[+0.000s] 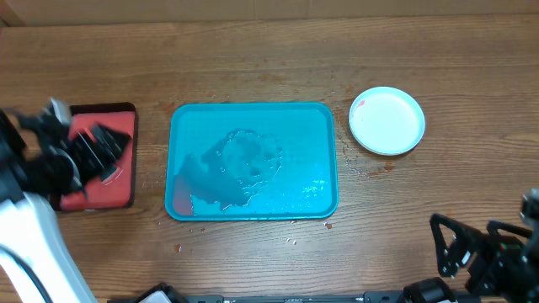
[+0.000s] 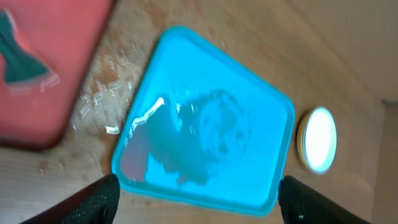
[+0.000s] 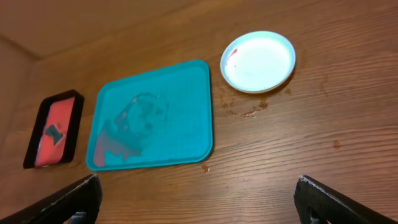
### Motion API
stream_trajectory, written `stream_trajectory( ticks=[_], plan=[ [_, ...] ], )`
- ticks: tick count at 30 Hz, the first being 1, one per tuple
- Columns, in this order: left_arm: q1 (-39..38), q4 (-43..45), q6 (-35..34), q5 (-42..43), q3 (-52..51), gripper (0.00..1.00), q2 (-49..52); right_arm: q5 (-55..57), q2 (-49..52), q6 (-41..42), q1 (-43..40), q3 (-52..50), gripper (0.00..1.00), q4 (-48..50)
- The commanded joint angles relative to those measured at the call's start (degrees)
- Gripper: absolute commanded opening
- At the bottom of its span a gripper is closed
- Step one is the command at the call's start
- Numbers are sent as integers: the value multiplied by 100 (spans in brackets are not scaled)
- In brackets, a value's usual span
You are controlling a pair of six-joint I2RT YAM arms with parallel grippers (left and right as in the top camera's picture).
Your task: Clean dirty plates on tray and stack at the side
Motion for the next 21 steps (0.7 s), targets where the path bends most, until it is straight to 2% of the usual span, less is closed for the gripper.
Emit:
stream_trajectory(
  ticks=[1, 3, 5, 7, 15, 21],
  plan=[
    [-11, 363, 308, 133, -1102, 85, -1414, 345, -39, 22, 26, 26, 100, 31],
    [-11, 557, 289, 133, -1360, 90, -2127, 538, -39, 22, 26, 17, 100, 33],
    [-11, 702, 155, 131, -1443, 100, -2778, 776, -39, 20, 26, -44, 100, 31],
    [-13, 640, -63, 133, -1408, 100, -3106, 1008, -39, 20, 26, -188, 100, 35],
    [-17, 125, -125, 179, -1392, 100, -3112, 1045, -44, 24, 26, -896, 100, 518],
    [-20, 17, 520, 1113, -1246, 100, -3115, 1054, -44, 22, 26, -1003, 100, 693]
  ],
)
